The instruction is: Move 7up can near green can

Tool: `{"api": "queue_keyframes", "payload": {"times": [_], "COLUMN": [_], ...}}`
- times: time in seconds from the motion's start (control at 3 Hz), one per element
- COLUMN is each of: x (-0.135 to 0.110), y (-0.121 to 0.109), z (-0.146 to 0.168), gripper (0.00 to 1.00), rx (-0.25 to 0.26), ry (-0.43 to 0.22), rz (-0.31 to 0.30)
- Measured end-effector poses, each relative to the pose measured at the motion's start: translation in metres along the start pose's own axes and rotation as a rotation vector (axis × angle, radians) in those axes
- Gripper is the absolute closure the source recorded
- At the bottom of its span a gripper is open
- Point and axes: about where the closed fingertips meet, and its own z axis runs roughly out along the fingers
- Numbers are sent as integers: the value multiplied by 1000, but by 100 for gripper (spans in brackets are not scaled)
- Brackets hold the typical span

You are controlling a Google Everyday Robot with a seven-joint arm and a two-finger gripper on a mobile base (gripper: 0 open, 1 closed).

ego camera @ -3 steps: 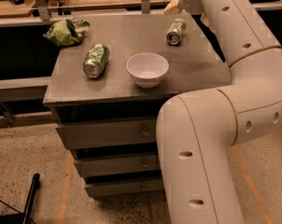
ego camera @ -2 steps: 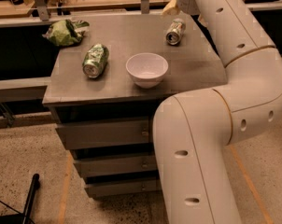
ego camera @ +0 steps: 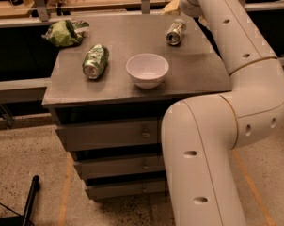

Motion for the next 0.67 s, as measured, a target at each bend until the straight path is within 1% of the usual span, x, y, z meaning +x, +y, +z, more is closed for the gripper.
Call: {"api": "queue_keyframes", "payload": {"times": [0.33,0.67], "x": [6,11], "y": [3,12], "z": [21,40], "gripper": [0,0], "rx": [41,30], "ry": [27,53], "rz": [-12,-4]}}
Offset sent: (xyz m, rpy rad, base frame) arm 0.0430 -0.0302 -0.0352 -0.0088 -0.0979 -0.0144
